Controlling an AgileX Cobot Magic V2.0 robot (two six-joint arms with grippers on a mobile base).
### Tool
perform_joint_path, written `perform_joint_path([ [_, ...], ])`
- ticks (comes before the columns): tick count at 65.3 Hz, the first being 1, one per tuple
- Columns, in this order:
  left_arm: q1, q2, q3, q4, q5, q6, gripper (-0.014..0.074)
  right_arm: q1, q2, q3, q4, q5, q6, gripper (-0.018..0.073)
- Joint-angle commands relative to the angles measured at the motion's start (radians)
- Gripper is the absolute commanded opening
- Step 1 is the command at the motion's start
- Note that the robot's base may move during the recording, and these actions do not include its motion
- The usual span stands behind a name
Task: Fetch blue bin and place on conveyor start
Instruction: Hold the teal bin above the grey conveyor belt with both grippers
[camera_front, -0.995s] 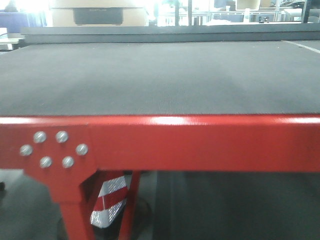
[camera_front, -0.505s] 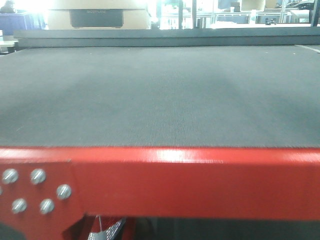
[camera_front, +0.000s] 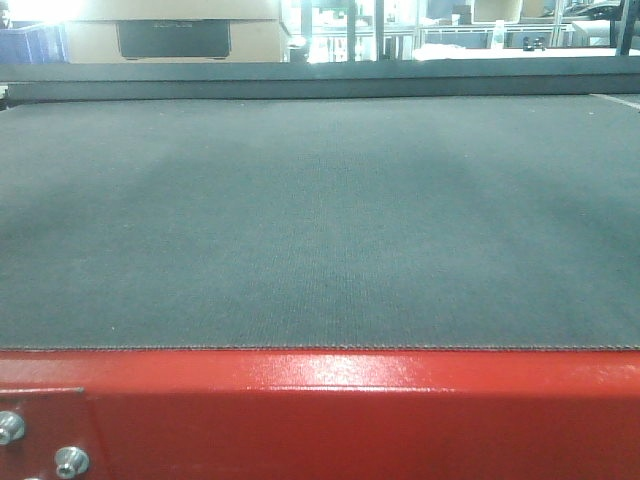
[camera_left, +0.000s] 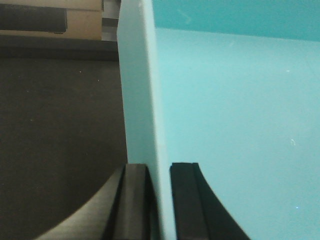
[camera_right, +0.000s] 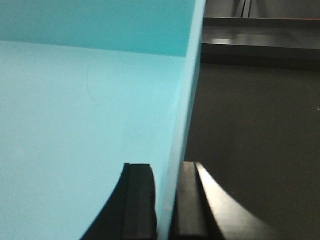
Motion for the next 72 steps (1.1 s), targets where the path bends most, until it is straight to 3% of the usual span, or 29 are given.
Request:
perform_joint_path([
  [1, -0.002, -0.017, -0.010, -0.030, -0.041, -0.007, -0.0111, -0.004, -0.014, -0.007, -0.003, -0.054, -0.020, -0.0152],
  [72, -0.002, -0.017, -0.010, -0.030, -0.041, -0.007, -0.0111, -0.004, -0.014, -0.007, -0.003, -0.054, -0.020, -0.0152],
])
